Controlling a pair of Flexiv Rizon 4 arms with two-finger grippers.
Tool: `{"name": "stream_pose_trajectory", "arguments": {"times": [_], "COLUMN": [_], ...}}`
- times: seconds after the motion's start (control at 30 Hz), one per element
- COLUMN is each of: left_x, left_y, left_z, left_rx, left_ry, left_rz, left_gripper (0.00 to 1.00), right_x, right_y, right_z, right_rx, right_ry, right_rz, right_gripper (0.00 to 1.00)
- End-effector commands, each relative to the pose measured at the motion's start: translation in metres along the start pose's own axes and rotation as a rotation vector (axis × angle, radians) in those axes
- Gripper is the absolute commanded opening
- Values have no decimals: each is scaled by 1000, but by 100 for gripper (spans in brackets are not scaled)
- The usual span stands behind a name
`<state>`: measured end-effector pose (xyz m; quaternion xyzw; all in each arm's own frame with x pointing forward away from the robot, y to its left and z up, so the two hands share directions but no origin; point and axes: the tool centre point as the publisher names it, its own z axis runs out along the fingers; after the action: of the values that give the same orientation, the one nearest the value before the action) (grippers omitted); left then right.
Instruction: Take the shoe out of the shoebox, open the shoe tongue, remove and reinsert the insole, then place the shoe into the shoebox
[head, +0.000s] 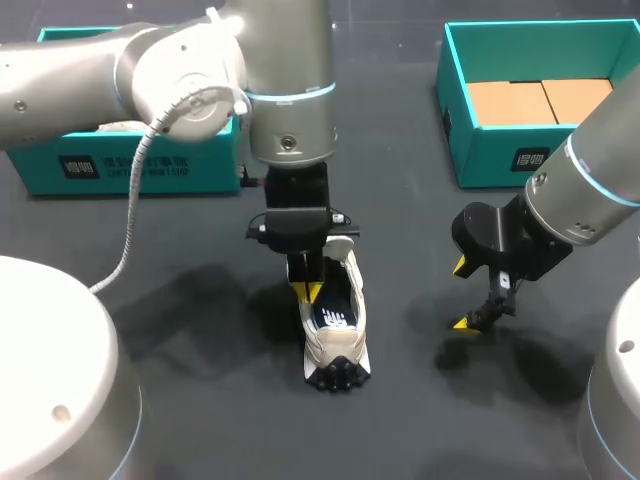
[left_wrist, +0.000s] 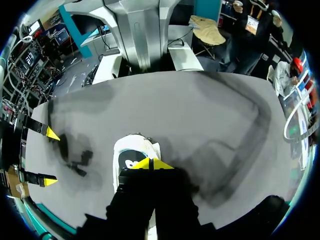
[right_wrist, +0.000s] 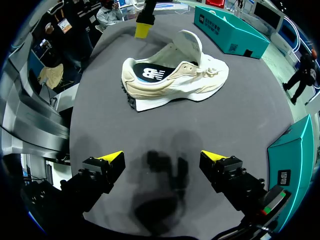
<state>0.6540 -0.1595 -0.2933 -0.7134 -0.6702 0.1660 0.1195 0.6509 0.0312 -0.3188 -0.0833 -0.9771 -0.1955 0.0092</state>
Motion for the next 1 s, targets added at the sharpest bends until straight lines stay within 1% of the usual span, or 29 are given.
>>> {"name": "stream_pose_trajectory", "arguments": {"times": [0.03, 0.07, 0.2, 0.47, 0.63, 1.0], "left_x": [-9, -10, -13, -14, -17, -22], "left_y": [8, 8, 10, 13, 13, 18], "left_z": [10, 12, 18, 30, 39, 56], "left_rx": [3, -12, -17, -24, -43, -30], "left_ry": [16, 17, 5, 0, 20, 52], "left_rz": [-4, -9, -5, -4, -2, -8], "left_gripper": [0, 0, 0, 0, 0, 0], "right_x": [2, 2, 2, -4, -7, -9], "right_y": [-1, -1, -1, -9, -13, -15], "right_z": [0, 0, 0, -12, -16, -16], "right_rx": [0, 0, 0, 0, -11, -17], "right_ry": [-4, -4, -4, -3, -3, 2], "right_rz": [0, 0, 0, 7, 8, 15], "right_gripper": [100, 100, 100, 100, 100, 100]}}
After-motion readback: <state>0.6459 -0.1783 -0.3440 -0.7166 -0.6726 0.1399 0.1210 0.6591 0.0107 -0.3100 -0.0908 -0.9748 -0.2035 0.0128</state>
